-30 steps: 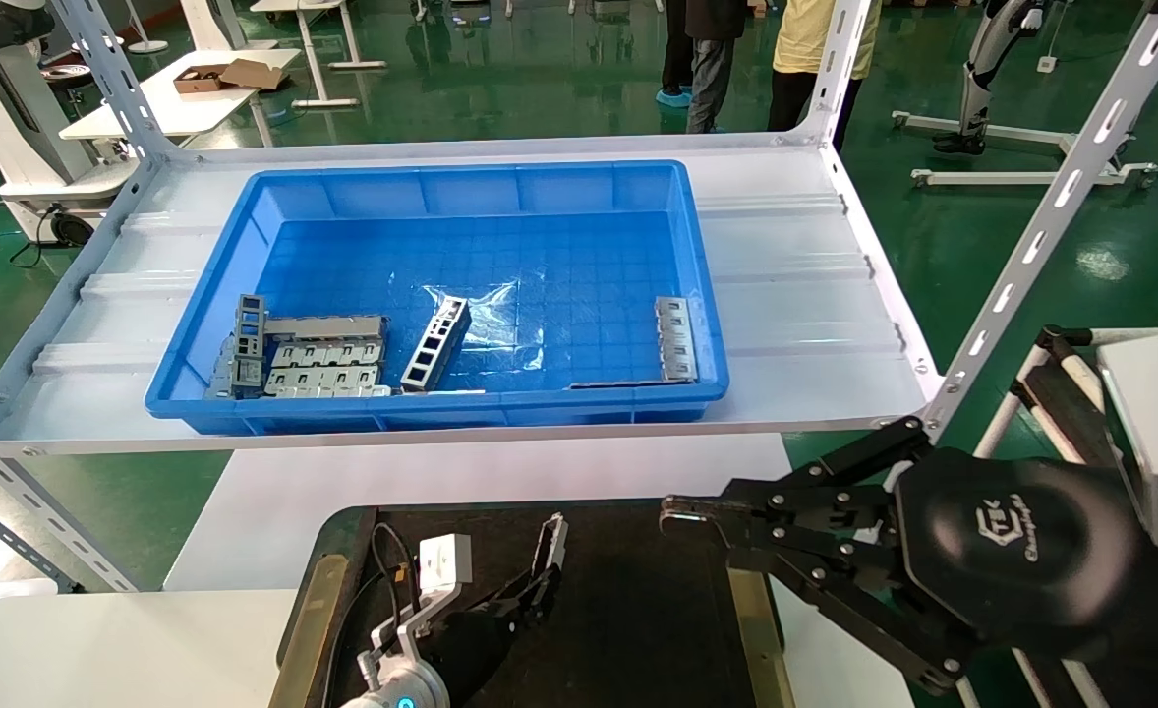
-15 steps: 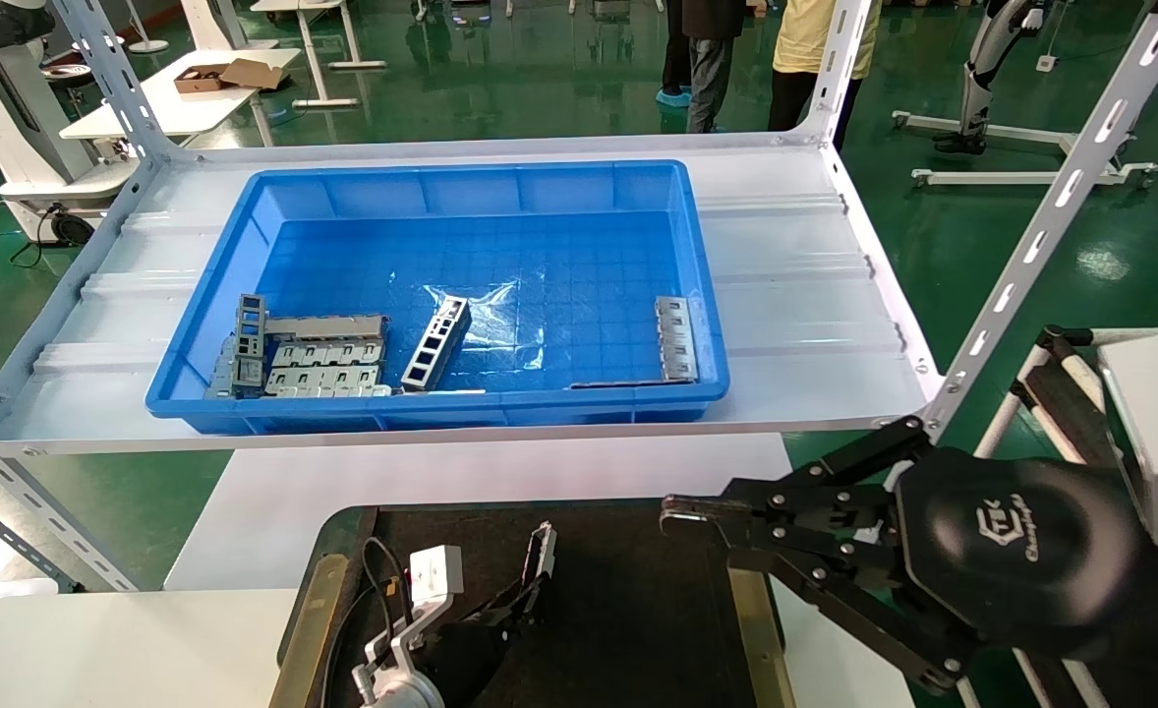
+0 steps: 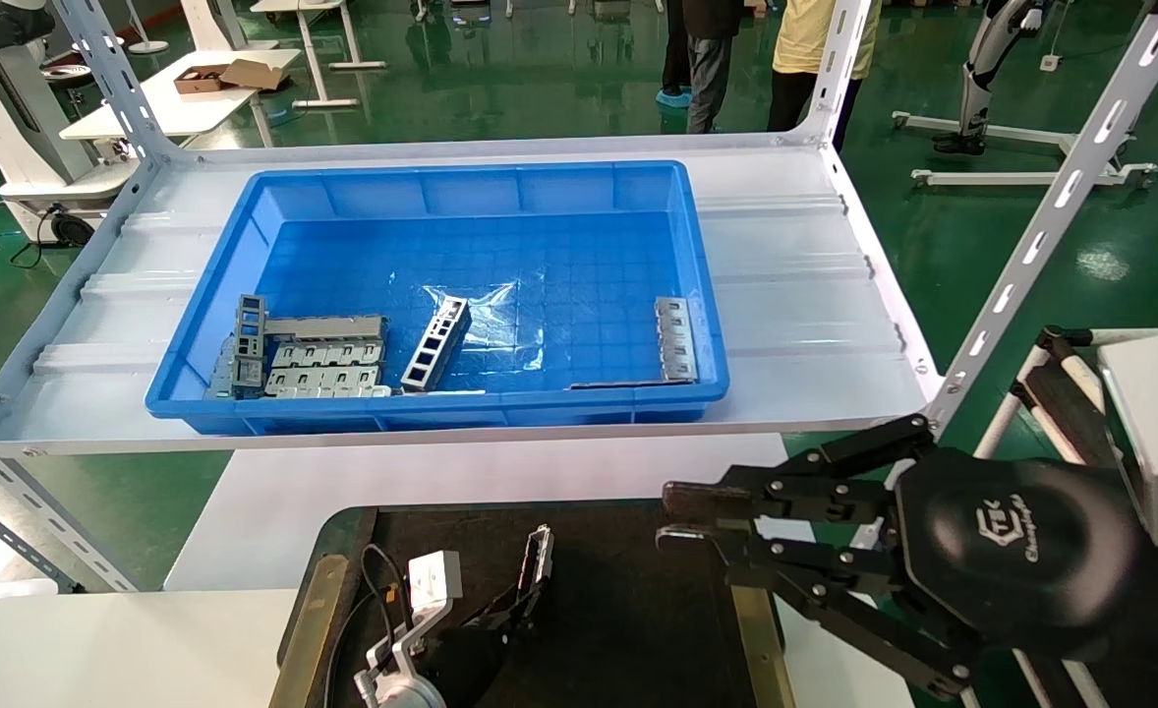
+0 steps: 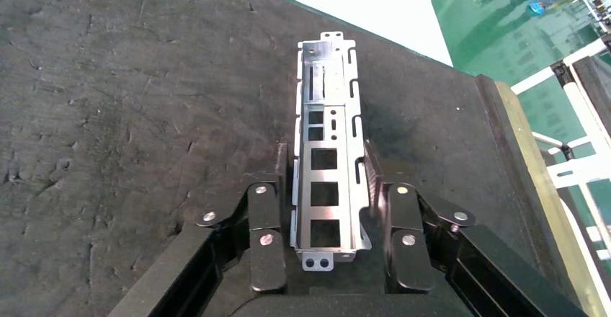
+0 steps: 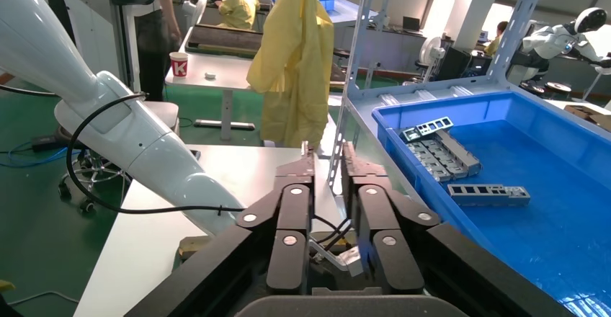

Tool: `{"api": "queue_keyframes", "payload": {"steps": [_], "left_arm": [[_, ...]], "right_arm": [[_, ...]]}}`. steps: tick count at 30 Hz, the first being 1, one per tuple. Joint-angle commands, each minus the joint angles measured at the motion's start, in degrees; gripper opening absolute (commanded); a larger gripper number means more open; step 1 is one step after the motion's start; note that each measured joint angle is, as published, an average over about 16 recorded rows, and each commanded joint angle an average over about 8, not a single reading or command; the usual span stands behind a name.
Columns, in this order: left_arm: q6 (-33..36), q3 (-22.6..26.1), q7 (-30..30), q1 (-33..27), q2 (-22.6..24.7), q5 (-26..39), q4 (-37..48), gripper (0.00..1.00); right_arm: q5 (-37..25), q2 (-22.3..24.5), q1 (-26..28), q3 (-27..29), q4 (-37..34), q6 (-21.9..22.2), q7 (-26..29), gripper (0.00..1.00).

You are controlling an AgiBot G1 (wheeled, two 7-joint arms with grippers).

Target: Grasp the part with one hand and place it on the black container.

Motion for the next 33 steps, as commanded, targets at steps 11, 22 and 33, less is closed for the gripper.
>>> {"api": "queue_keyframes", "payload": {"steps": [11,22,33], "left_arm": [[1.4,1.6,0.7,-1.5,-1.9,-2.2,-3.1,1.0],[2.2,4.8,5.9,-2.7,-10.1,1.5,-10.5,1.0],[9.7,7.6,8.2,-6.2,-21.6,4.2,-20.9,1.0]], "right_arm": [[0.0,0.0,0.0,0.0,0.0,0.0,0.0,1.0],[0.0,0.0,0.0,0.0,0.0,0.0,0.0,1.0],[0.0,0.0,0.0,0.0,0.0,0.0,0.0,1.0]]}}
